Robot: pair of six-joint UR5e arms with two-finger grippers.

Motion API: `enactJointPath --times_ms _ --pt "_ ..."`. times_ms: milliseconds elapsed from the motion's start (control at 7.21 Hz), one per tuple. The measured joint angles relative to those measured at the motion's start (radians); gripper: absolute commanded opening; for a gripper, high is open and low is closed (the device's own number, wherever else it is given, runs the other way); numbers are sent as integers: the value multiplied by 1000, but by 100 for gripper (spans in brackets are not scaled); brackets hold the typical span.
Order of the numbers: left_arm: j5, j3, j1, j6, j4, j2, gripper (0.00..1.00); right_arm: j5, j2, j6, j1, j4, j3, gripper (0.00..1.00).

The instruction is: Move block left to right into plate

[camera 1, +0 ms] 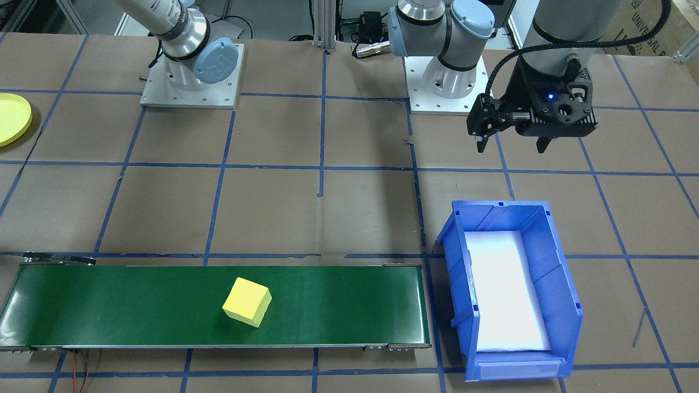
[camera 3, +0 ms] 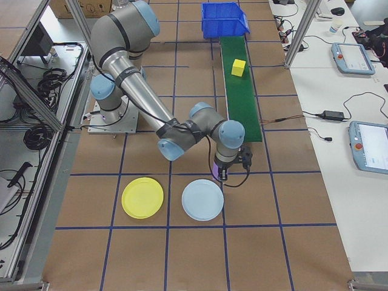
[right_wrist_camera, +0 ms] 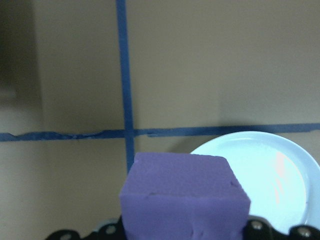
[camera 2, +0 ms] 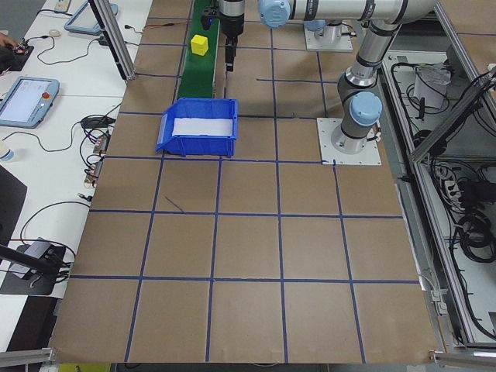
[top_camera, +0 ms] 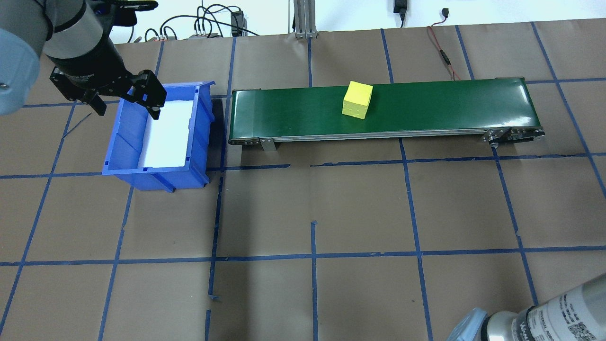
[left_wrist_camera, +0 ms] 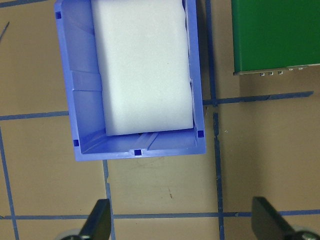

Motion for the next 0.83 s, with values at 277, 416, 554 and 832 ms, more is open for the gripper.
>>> enactJointPath --times_ms 277,416,554,832 --pt "0 0 1 0 0 0 100 36 93 -120 -90 -88 3 76" --pt "0 0 1 0 0 0 100 43 114 -140 -110 -102 9 94" --pt "-1 -1 1 0 0 0 100 44 120 -147 -118 -94 14 100" --pt "-1 -2 0 0 0 0 100 42 99 -150 -122 -59 15 100"
